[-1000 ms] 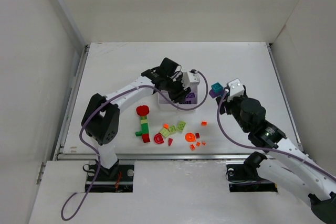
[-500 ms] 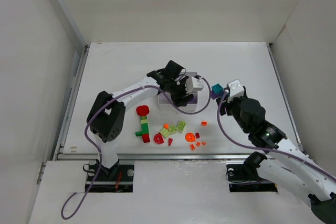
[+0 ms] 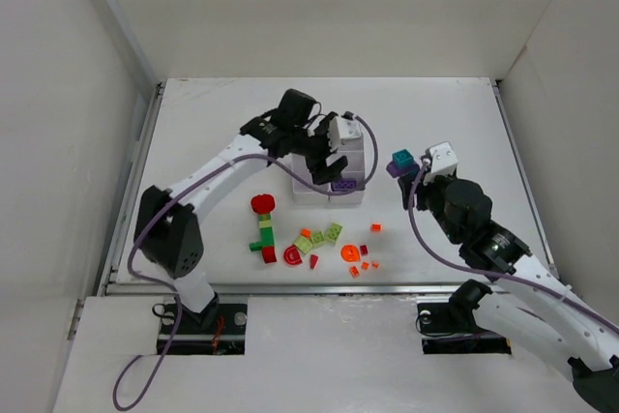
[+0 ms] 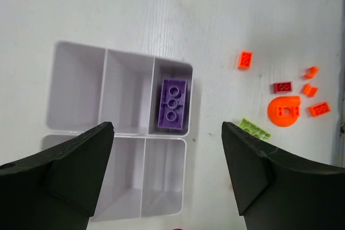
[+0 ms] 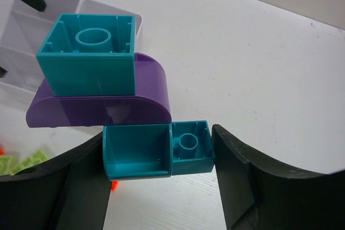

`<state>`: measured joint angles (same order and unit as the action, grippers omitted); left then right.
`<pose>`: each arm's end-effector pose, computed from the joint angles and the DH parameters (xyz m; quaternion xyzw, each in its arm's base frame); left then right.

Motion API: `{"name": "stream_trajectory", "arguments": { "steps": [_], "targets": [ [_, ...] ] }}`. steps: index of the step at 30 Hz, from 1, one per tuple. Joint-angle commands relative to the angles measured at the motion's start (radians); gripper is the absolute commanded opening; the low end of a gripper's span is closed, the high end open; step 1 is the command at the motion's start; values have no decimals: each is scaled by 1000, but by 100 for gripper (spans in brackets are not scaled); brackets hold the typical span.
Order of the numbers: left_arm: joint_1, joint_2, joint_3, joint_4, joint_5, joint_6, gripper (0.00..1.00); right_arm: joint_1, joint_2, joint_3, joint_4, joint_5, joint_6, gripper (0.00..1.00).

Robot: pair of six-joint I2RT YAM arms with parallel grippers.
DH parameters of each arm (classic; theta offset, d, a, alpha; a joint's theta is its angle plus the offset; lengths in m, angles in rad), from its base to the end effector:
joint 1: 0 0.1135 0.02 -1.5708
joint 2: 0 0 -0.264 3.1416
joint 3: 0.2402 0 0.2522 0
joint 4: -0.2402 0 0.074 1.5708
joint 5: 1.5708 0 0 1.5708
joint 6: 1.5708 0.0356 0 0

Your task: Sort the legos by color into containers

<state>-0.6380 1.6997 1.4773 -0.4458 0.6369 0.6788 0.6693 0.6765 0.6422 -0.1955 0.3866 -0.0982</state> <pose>0.2980 -0.2473 0.3162 0.6309 0.5924 -0.2732 0.4199 0.1379 0.0920 0.3060 -0.1772 0.7577 0.0274 0.6275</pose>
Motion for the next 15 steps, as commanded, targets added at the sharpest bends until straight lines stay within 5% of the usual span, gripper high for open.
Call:
{"name": "stream_trajectory", "arguments": {
  "steps": [1, 7, 11, 15],
  "targets": [
    [4, -184, -6, 41, 182, -39, 77, 4, -8, 66, 82, 26, 138, 0],
    [-9, -258, 1, 55, 253, 56, 71, 4, 37, 82, 131, -325, -92, 0],
    [17, -210, 135, -128, 371, 198, 82, 4, 37, 91, 110, -621, -250, 0],
    [-17, -210, 172, -309, 403, 421, 91, 4, 57, 80, 110, -704, -299, 0]
  ]
}}
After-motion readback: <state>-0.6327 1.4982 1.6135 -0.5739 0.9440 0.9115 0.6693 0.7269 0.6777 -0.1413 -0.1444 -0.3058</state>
